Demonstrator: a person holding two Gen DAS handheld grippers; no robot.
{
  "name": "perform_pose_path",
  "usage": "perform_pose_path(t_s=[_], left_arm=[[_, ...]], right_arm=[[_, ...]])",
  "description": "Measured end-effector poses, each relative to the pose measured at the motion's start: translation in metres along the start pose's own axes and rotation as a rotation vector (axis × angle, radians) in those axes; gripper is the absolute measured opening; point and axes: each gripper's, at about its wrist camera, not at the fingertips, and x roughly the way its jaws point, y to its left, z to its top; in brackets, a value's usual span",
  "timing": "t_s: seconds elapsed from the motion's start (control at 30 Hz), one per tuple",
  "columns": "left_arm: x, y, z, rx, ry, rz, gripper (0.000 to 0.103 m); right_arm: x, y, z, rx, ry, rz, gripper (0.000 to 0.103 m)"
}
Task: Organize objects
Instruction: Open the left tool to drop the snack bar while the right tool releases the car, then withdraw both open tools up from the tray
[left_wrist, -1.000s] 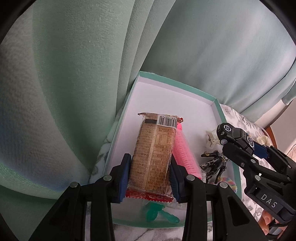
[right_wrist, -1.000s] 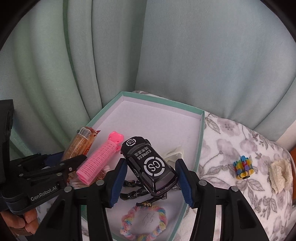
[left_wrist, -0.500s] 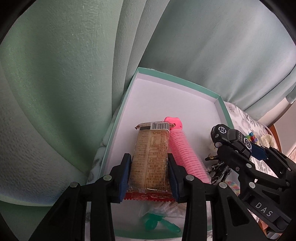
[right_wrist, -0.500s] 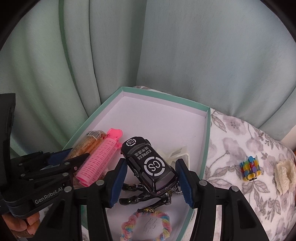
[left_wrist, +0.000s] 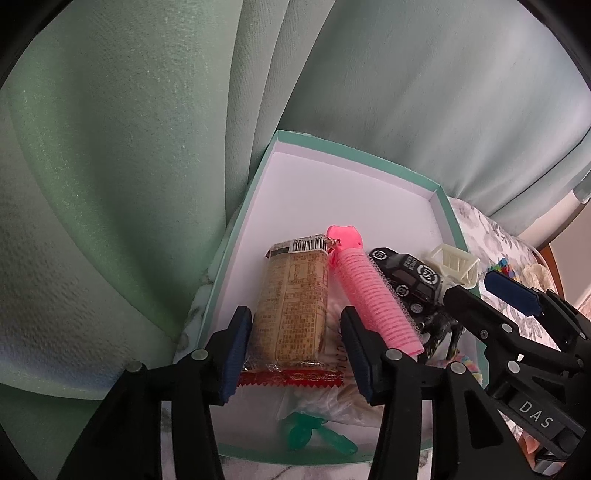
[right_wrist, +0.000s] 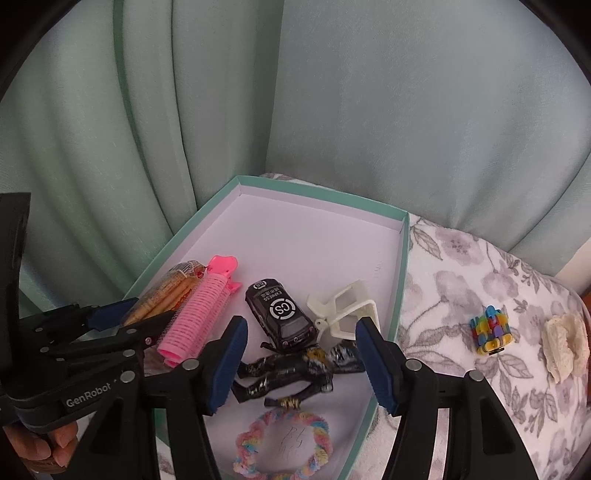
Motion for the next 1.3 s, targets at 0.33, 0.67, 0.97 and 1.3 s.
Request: perform_pose_path(t_s=[0.33, 0.67, 0.97, 1.3], left_arm=[[-0.027, -0.009, -0.006, 0.010, -0.045, -0.007, 0.053], [-0.037, -0.020, -0.016, 0.014, -0.060, -0.020, 0.070], [-0.050, -0.024, -0.025, 0.018, -0.083, -0.008, 0.082], [-0.057, -0.027, -0.038, 0.024, -0.088, 0.014, 0.095]], right_arm=[[-0.019, -0.004, -0.007, 0.008, -0.021, -0.013, 0.065], [-0.031, -0.018, -0.031, 0.038, -0.009, -0.035, 0.084], [-0.044, -0.025, -0.046, 0.055, -0.019, -0.047, 0.102], [-0.057, -0.029, -0.057, 0.061, -0.036, -0.054, 0.103]])
